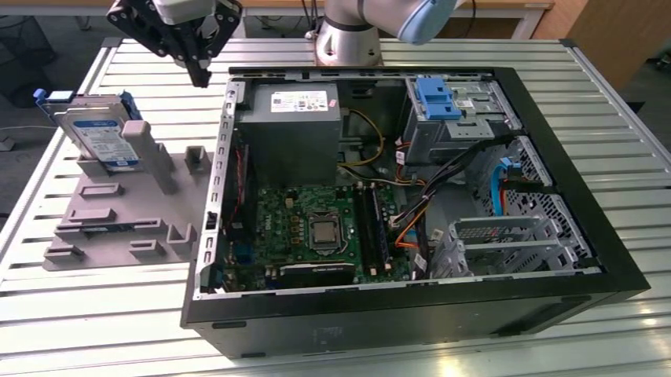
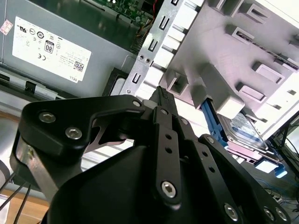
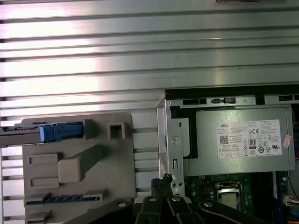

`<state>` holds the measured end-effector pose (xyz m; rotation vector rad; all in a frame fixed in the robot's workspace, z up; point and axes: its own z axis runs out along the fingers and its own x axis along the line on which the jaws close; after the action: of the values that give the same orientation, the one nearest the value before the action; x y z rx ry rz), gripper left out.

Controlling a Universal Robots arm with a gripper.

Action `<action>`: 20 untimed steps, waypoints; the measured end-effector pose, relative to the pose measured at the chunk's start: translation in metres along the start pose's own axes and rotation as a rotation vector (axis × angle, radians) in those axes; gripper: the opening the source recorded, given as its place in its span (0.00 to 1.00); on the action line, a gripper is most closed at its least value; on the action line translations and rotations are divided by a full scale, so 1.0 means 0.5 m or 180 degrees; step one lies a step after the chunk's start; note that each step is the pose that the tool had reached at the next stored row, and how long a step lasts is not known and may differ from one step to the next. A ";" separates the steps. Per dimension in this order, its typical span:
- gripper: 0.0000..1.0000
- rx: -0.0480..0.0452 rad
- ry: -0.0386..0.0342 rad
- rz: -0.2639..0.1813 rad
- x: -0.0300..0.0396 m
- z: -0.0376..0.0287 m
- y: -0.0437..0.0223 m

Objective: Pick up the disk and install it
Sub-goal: 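Reach for the disk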

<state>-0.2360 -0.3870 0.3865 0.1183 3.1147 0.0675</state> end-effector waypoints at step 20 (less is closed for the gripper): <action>0.11 0.0000 0.0000 0.0000 0.049 0.004 0.009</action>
<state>-0.2603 -0.3806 0.3840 0.1181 3.1148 0.0676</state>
